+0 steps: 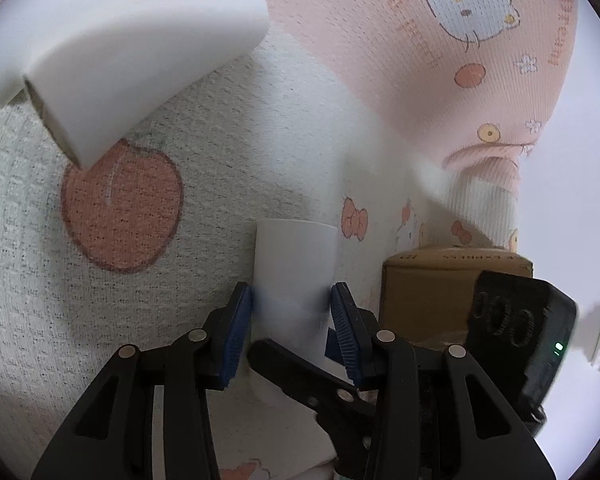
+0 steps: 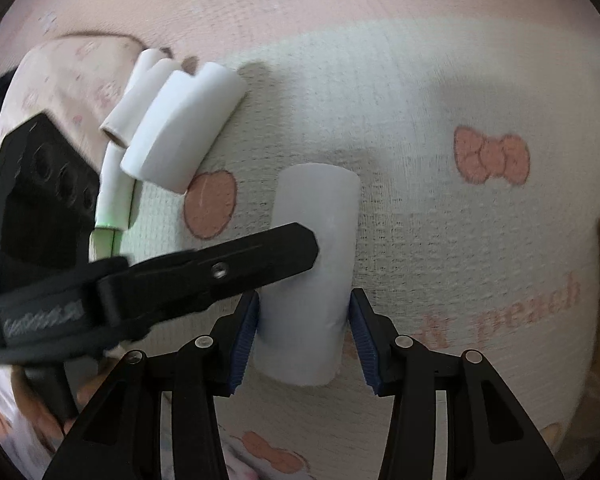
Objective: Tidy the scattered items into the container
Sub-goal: 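Close the right gripper around the separated white tube, then lift the white tube with the right gripper and carry it over the box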
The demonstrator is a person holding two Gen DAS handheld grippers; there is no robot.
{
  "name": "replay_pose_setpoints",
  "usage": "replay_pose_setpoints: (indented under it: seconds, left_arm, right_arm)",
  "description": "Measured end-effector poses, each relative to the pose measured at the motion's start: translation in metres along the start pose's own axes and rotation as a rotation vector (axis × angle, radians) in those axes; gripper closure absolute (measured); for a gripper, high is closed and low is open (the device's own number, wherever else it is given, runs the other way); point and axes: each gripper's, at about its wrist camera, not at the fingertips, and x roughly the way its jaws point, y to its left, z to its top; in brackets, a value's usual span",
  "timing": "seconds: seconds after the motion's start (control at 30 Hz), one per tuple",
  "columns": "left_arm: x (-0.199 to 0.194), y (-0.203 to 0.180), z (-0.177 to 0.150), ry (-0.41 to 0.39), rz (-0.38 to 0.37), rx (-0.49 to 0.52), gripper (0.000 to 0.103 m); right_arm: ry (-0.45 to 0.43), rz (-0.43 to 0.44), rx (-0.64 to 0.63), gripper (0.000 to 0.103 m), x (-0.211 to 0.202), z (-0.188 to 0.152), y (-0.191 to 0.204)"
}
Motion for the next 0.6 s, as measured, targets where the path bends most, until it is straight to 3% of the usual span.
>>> replay_pose_setpoints:
  seconds: [0.47,0.6]
  left_arm:
    - [-0.024,-0.013,-0.03,-0.085,-0.016,-0.04,0.06]
    - [-0.035,-0.032,-0.045,-0.098,-0.015,0.01,0.06]
  right_arm:
    - [-0.036,-0.05,-0.05,0.061,-0.018,-0.017,0.021]
    - [-0.061,-0.06,-0.078,0.061,-0.036,-0.029,0.024]
